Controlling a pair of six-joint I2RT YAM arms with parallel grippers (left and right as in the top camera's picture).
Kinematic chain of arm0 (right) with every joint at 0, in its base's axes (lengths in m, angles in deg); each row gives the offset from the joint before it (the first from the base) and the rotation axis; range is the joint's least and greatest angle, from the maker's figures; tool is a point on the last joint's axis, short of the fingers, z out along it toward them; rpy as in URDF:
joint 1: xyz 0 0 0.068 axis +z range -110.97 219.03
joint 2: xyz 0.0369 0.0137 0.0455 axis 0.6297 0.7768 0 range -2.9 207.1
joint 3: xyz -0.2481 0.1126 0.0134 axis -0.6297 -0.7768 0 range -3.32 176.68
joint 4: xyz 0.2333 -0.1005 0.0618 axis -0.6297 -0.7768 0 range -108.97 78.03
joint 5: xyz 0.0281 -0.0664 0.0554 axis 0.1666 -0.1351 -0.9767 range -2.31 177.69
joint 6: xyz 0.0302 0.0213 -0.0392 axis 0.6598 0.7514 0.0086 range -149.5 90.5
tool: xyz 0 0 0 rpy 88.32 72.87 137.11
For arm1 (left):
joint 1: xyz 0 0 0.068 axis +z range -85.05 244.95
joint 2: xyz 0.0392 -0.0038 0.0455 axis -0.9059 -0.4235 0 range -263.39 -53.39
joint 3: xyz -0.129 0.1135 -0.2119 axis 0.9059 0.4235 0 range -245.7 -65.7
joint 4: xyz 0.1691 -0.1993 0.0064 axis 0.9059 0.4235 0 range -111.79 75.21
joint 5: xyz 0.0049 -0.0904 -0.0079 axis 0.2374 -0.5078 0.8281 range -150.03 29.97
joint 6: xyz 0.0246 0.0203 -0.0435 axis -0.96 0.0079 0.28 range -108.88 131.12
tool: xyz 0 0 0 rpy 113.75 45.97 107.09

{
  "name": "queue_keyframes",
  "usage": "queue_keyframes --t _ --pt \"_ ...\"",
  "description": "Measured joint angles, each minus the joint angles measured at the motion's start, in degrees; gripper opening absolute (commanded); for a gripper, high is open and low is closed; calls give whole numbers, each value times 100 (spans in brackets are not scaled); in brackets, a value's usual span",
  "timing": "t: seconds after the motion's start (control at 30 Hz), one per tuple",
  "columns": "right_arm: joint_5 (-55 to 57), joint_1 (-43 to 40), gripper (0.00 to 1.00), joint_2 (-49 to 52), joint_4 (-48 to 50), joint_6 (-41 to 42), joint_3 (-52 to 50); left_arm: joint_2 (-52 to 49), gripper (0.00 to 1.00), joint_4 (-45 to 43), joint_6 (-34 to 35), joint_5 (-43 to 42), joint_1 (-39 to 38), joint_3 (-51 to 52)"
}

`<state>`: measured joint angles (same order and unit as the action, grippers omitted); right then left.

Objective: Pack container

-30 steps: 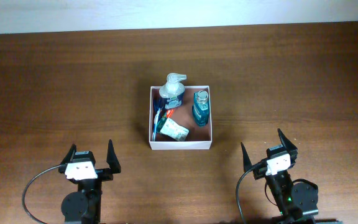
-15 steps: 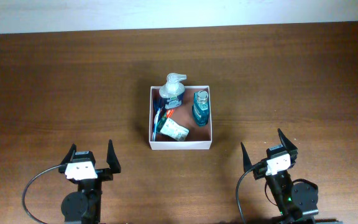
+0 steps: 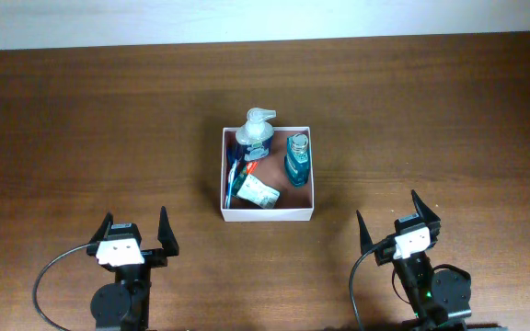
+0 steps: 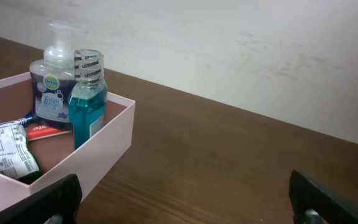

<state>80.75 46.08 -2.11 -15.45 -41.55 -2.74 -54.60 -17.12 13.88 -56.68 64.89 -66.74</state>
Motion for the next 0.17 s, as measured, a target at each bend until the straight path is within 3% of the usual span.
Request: queue_keyframes --t 0.17 --pt "0 0 98 0 0 2 0 0 100 0 0 0 0 0"
